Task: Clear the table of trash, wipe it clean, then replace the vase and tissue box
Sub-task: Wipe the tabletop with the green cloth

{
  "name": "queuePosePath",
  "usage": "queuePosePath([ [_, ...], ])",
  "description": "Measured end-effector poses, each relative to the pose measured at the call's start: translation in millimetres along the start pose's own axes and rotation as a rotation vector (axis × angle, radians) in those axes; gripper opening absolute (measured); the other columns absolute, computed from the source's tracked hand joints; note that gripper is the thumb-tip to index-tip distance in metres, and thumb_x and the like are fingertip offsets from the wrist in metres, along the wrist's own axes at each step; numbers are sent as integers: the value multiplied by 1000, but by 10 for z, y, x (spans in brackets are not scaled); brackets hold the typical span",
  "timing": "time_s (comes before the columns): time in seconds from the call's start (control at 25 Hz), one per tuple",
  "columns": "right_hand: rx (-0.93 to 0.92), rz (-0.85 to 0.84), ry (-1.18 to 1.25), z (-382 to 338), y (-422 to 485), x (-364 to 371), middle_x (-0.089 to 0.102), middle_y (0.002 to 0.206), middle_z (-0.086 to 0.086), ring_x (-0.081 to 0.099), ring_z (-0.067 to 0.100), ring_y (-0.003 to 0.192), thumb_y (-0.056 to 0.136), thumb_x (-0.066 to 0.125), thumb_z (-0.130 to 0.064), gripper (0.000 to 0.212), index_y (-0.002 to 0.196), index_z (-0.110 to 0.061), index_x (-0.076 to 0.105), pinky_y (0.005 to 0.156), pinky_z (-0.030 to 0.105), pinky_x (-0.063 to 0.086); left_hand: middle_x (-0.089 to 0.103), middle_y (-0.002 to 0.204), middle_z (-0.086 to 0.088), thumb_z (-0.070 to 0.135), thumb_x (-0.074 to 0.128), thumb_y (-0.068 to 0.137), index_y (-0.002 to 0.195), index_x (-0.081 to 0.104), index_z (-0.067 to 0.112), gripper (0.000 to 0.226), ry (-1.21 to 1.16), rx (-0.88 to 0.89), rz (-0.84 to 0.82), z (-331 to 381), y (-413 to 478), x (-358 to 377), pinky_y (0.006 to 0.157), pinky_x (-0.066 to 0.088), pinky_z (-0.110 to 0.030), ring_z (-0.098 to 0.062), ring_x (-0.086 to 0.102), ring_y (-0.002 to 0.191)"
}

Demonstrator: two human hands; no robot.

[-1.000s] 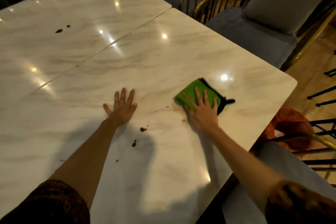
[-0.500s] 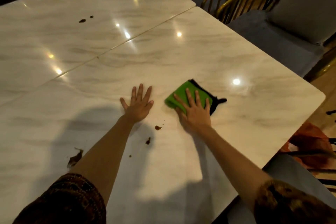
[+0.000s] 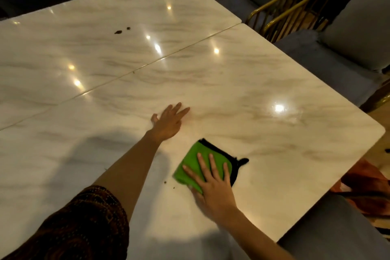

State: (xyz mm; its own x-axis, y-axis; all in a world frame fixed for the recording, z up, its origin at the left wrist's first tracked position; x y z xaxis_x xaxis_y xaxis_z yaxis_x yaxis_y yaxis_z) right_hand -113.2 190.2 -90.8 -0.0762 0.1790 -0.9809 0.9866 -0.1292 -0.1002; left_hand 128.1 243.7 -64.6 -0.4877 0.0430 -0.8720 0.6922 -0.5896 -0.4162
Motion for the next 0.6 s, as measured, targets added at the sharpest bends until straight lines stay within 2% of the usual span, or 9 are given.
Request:
queuePosePath([
  [0.12,-94,25,-23,248,85,-64,25,157,-4,23,30,143,94,29,-56,54,146,-51,15,107,56,17,-14,159,6,50,23,99,148,-1,42,55,1,-168,124,-314,-11,-85,108,0,-68,-22,-10,147],
  [0.24,-25,14,-36,623,774,-165,21,158,-5,20,29,144,95,23,-57,51,145,-54,13,109,59,22,-22,157,6,62,19,93,144,-12,46,61,-55,-303,110,-599,14,-18,106,-4,-71,-22,-16,146],
  [0.4,40,-45,1,908,1919,-356,-1,161,-6,-4,25,148,96,16,-58,50,144,-56,2,113,57,3,-23,156,8,64,19,92,142,-16,48,63,-46,-326,80,-653,72,0,105,-1,-71,-22,-17,145],
  [0.6,4,-115,31,604,2803,-411,-9,160,-1,-12,29,146,98,15,-56,51,147,-50,0,111,62,-6,-24,156,12,64,21,92,143,-12,50,62,-72,-350,96,-700,139,12,105,-1,-70,-19,-18,145],
])
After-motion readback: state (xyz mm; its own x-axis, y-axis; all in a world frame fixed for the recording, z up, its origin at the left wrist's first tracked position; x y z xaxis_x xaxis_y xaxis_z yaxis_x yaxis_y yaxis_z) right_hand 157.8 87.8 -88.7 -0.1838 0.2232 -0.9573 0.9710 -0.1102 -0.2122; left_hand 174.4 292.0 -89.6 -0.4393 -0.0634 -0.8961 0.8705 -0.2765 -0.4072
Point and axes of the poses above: each hand's wrist, its own y-axis towards the middle knuckle, its own x-axis out of the palm, z = x × y, the point moved 3 cm from there along y, towards the middle knuckle
